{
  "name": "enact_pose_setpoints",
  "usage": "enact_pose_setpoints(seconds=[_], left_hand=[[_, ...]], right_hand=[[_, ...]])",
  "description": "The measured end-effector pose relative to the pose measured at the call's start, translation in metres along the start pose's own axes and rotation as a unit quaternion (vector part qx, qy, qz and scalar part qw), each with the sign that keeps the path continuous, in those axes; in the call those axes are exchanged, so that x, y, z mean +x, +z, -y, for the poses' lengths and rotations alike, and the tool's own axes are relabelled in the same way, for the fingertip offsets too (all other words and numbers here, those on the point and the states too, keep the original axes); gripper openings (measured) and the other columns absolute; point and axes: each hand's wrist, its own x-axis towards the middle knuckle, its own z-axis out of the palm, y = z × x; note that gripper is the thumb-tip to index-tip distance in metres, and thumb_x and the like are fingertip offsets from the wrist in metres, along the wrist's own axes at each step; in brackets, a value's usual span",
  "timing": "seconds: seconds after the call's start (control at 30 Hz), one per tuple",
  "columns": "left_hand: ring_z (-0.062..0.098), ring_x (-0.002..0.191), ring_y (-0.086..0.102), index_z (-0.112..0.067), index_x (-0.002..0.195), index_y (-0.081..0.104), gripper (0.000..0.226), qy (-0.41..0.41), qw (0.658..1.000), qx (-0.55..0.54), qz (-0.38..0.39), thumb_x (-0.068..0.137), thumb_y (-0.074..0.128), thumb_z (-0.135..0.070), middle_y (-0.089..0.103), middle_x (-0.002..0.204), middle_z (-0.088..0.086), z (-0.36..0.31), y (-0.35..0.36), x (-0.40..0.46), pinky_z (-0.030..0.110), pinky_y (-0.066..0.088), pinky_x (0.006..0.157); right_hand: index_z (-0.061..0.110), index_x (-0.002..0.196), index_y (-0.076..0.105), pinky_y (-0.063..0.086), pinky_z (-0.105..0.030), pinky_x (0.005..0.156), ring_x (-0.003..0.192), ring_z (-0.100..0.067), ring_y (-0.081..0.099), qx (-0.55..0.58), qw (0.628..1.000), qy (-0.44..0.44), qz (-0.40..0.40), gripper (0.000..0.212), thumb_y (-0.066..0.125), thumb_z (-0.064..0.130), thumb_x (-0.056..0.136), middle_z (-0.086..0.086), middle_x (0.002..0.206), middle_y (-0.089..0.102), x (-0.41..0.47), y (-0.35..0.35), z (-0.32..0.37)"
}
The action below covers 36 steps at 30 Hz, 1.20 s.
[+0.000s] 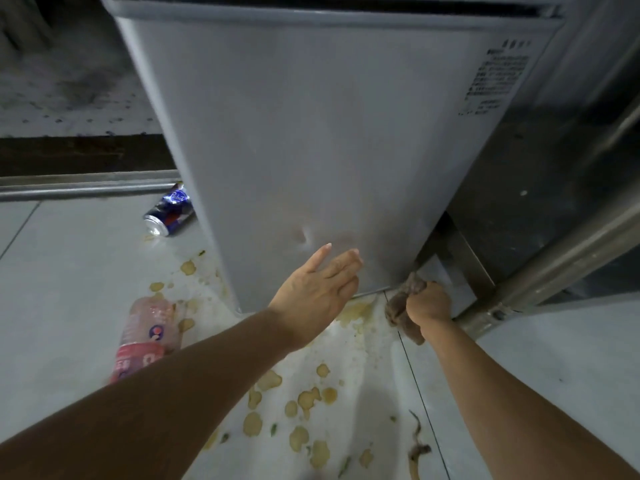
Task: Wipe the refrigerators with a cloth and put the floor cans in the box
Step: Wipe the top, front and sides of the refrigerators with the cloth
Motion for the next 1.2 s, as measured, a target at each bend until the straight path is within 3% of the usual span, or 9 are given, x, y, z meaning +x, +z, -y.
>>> enact_pose_setpoints(seconds=[0.07, 0.23, 0.53, 0.73, 0.87, 1.2], left_hand=[[0.030, 0.145, -0.010, -0.007, 0.147, 0.011, 0.059, -0.016, 0.999, -0.038, 0.008, 0.093, 0.034, -0.013, -0.001, 0.158, 0.014, 0.000, -0.006, -0.014, 0.048, -0.023, 0.104], [0.030, 0.145, -0.010, -0.008, 0.148, 0.006, 0.065, -0.050, 0.990, -0.084, 0.098, 0.092, 0.039, -0.017, -0.003, 0.158, 0.015, 0.006, -0.041, -0.068, 0.048, -0.016, 0.109], [0.031, 0.146, -0.005, -0.010, 0.148, 0.011, 0.066, -0.146, 0.958, -0.160, 0.189, 0.092, 0.044, -0.022, 0.002, 0.158, 0.014, 0.072, -0.167, -0.183, 0.052, -0.003, 0.115], [0.029, 0.146, 0.002, -0.009, 0.145, 0.020, 0.062, -0.231, 0.927, -0.229, 0.188, 0.089, 0.044, -0.013, 0.011, 0.157, 0.013, 0.134, -0.260, -0.241, 0.049, 0.000, 0.115], [0.025, 0.146, -0.003, -0.013, 0.148, 0.015, 0.069, -0.278, 0.906, -0.261, 0.187, 0.088, 0.050, -0.016, 0.007, 0.158, 0.008, 0.187, -0.311, -0.273, 0.046, -0.003, 0.116], [0.019, 0.144, 0.012, -0.020, 0.144, 0.020, 0.072, -0.311, 0.898, -0.290, 0.113, 0.083, 0.056, -0.007, 0.023, 0.153, 0.001, 0.336, -0.402, -0.340, 0.040, 0.011, 0.115]], right_hand=[[0.001, 0.117, 0.053, 0.045, -0.034, 0.076, 0.089, -0.026, 0.056, -0.020, 1.000, -0.005, 0.004, 0.027, 0.046, 0.015, 0.094, -0.016, 0.107, 0.060, -0.020, -0.013, 0.006], [-0.001, 0.118, 0.052, 0.044, -0.038, 0.096, 0.110, -0.032, 0.056, -0.050, 0.997, -0.046, 0.038, 0.029, 0.052, 0.015, 0.094, -0.019, 0.118, 0.058, -0.095, -0.055, 0.042], [0.004, 0.114, 0.056, 0.042, -0.034, 0.091, 0.109, -0.032, 0.055, -0.022, 0.984, -0.113, 0.137, 0.024, 0.055, 0.013, 0.091, -0.015, 0.116, 0.061, -0.238, -0.136, 0.155], [0.007, 0.113, 0.056, 0.041, -0.030, 0.088, 0.108, -0.030, 0.055, -0.052, 0.969, -0.148, 0.191, 0.023, 0.055, 0.014, 0.091, -0.012, 0.115, 0.061, -0.312, -0.196, 0.243], [0.008, 0.118, 0.055, 0.042, -0.031, 0.091, 0.112, -0.029, 0.055, -0.073, 0.960, -0.166, 0.215, 0.027, 0.055, 0.015, 0.092, -0.011, 0.119, 0.061, -0.354, -0.229, 0.307], [0.008, 0.117, 0.056, 0.040, -0.030, 0.090, 0.112, -0.030, 0.054, -0.021, 0.972, -0.162, 0.171, 0.026, 0.054, 0.013, 0.092, -0.013, 0.118, 0.061, -0.421, -0.284, 0.473]])
